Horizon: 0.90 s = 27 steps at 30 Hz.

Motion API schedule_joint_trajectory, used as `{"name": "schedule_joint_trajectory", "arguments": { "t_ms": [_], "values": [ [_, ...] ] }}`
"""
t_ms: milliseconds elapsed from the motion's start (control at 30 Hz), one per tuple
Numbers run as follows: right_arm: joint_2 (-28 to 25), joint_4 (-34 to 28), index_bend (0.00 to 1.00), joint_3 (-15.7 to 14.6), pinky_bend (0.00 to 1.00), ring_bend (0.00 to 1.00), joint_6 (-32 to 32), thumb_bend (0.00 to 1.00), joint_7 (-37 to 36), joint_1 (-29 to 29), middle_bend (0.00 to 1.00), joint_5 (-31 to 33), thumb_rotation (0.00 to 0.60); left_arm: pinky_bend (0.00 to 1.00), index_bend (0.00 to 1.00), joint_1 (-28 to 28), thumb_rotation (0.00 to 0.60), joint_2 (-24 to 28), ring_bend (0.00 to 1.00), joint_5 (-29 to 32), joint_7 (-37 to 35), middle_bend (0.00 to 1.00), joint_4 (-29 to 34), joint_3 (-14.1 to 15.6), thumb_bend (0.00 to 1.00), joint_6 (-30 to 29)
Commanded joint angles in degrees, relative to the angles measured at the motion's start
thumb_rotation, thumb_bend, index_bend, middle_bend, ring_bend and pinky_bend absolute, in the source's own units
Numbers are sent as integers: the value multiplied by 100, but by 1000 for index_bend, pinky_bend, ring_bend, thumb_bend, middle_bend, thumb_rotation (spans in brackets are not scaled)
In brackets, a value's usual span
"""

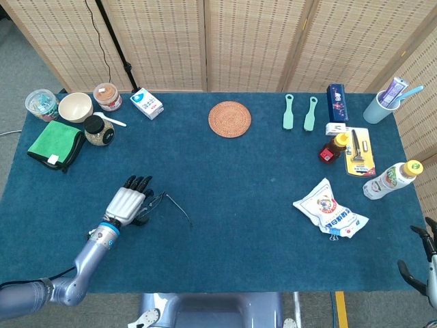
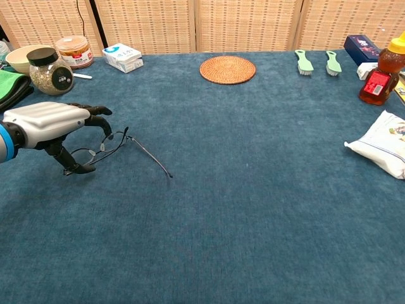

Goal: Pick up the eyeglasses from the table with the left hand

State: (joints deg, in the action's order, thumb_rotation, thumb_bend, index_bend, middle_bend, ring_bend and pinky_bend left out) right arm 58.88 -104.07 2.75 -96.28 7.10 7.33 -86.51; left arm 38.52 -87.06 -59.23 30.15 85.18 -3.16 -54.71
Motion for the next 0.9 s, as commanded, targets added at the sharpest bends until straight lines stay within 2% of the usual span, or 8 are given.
{"name": "schedule_joint_trajectory", "arguments": {
  "t_ms": [33, 200, 367, 600, 733, 900],
  "values": [
    [1, 14, 217, 1, 149, 112, -9, 304, -22, 9, 108, -3, 600, 0, 131, -9, 464, 88, 0, -44, 2, 0, 79, 36, 237, 2],
    [1, 35, 218, 5, 149, 112, -23, 304, -49, 21, 108, -15, 600, 0, 3, -42, 462, 337, 0, -298, 40, 0, 193, 153, 237, -81],
    [-1, 38, 217, 7, 149, 112, -27, 304, -57, 28, 108, -23, 600, 0, 0, -86, 463, 580, 0, -538, 55, 0, 269, 280, 237, -131],
    [-3, 15, 217, 11, 149, 112, -42, 304, -25, 37, 108, -44, 600, 0, 0, -250, 464, 1032, 0, -909, -366, 0, 449, 414, 237, -205],
    [0, 6, 218, 19, 149, 112, -16, 304, -11, 19, 108, -50, 600, 0, 0, -266, 463, 1080, 0, -993, -427, 0, 319, 420, 237, -186],
    [-1, 2, 218, 26, 149, 112, -14, 304, -14, 19, 108, -48, 600, 0, 0, -191, 465, 877, 0, -959, -368, 0, -55, 367, 237, -33]
  ]
}}
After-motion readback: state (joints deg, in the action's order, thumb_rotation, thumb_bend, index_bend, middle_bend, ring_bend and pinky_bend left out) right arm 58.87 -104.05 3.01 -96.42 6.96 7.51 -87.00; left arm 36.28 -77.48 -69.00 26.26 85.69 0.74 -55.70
